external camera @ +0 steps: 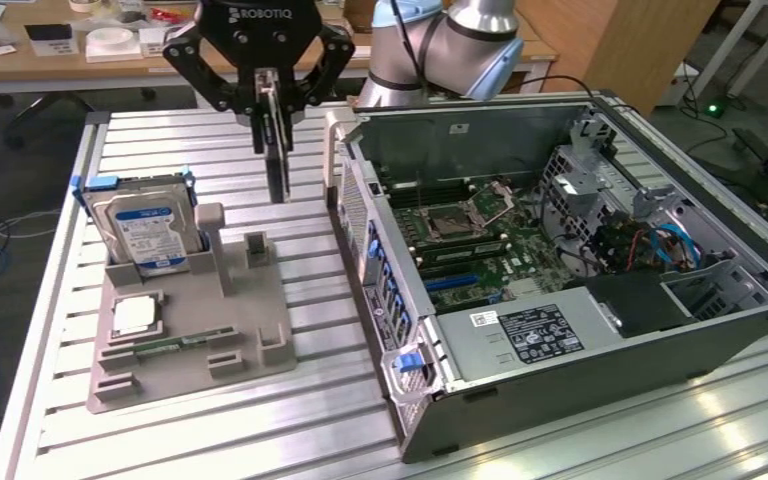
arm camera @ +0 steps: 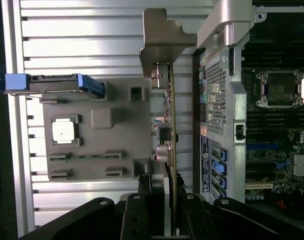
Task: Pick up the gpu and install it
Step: 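Pick up the gpu and move the gpu toward the slot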
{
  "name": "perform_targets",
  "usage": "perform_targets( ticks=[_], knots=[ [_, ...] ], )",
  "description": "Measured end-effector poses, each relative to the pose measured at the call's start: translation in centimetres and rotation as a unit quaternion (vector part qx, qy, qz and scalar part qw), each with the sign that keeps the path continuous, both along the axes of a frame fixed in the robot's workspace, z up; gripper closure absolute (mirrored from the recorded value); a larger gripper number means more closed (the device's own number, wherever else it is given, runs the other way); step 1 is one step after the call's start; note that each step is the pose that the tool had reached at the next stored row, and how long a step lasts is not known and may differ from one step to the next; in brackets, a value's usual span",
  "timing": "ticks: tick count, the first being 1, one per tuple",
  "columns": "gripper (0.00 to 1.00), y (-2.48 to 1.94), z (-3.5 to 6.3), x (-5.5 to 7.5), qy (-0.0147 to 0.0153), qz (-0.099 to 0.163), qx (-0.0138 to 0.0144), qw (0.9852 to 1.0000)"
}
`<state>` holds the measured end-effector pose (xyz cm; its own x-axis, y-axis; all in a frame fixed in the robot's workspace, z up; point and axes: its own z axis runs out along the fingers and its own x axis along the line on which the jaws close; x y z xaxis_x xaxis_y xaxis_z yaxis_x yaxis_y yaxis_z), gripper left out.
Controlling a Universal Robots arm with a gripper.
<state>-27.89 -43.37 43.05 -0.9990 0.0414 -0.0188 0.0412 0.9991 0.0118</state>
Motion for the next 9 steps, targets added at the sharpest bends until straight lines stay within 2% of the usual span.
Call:
perform_targets(
  ticks=[9],
  knots=[
    [0.72,0.0,0.0,1.3,0.0,0.0,0.0,1.0]
  ],
)
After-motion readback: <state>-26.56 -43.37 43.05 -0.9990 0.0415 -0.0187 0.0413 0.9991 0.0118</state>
